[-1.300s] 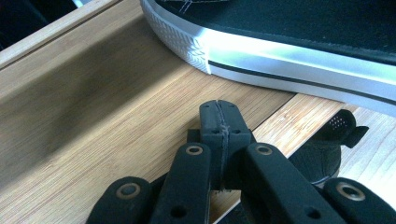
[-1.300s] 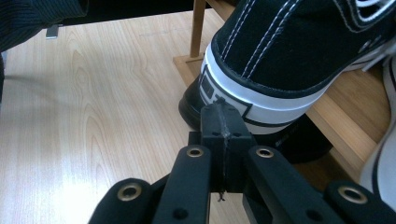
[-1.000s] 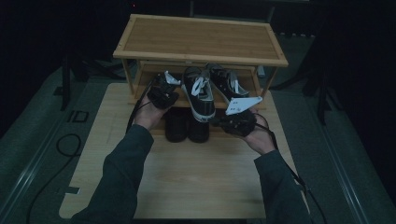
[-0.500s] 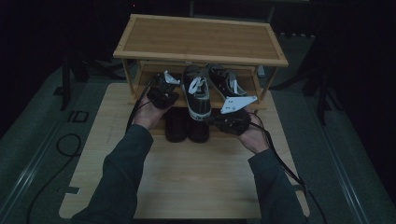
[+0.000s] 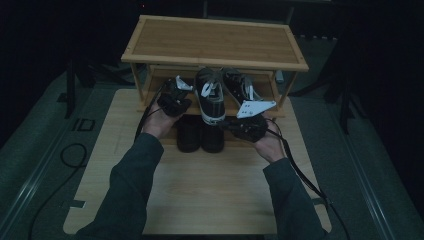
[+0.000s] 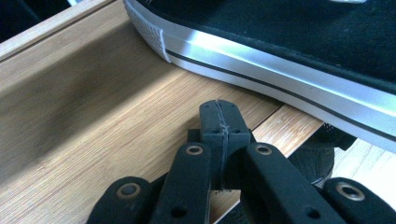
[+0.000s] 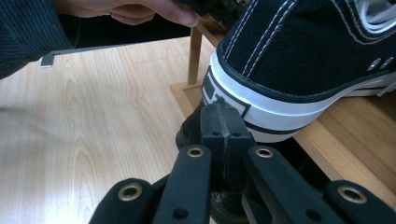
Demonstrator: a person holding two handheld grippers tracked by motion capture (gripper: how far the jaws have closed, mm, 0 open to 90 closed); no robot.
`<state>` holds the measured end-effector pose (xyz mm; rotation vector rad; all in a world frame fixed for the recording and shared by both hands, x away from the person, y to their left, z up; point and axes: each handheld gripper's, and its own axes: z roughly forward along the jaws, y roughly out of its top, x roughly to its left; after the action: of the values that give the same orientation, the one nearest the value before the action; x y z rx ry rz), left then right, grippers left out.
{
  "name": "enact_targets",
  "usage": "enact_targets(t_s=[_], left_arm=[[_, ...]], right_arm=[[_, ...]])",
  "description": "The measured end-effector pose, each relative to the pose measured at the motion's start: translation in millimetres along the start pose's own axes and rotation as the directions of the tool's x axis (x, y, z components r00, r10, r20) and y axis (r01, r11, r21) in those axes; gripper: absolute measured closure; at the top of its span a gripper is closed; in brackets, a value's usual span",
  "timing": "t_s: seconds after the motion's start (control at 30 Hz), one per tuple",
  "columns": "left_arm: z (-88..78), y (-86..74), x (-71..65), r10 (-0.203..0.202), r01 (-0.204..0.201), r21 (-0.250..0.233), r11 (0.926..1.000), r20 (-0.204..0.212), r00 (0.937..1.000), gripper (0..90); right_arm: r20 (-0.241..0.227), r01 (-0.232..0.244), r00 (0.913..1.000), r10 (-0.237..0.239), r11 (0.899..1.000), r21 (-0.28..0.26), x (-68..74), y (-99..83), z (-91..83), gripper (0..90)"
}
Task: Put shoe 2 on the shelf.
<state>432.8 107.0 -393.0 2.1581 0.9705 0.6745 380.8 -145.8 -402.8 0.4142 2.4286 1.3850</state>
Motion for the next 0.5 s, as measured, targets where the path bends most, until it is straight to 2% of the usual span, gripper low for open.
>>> enact_targets(t_s=[0.33,0.37,0.5], left_arm=[[0.0,-0.1,0.4,0.0,0.0,-0.001,1.0,0.001,1.0,90.0],[0.0,-0.2,0.5,0.0,0.0,-0.002,1.0,0.002,1.0,90.0],[0.2,-0.5,2.5,-0.016,0.016,-0.003,0.9999,0.017,0.9997,90.0]], right_arm=[[0.027,0.027,0.9993,-0.027,0.999,0.021,3.6,9.5,18.3,90.0],[0.019,0.023,0.9996,-0.023,1.0,0.02,3.6,10.2,20.2,90.0],[0.021,0.041,0.9989,-0.042,0.999,0.029,5.0,13.2,26.2,90.0]])
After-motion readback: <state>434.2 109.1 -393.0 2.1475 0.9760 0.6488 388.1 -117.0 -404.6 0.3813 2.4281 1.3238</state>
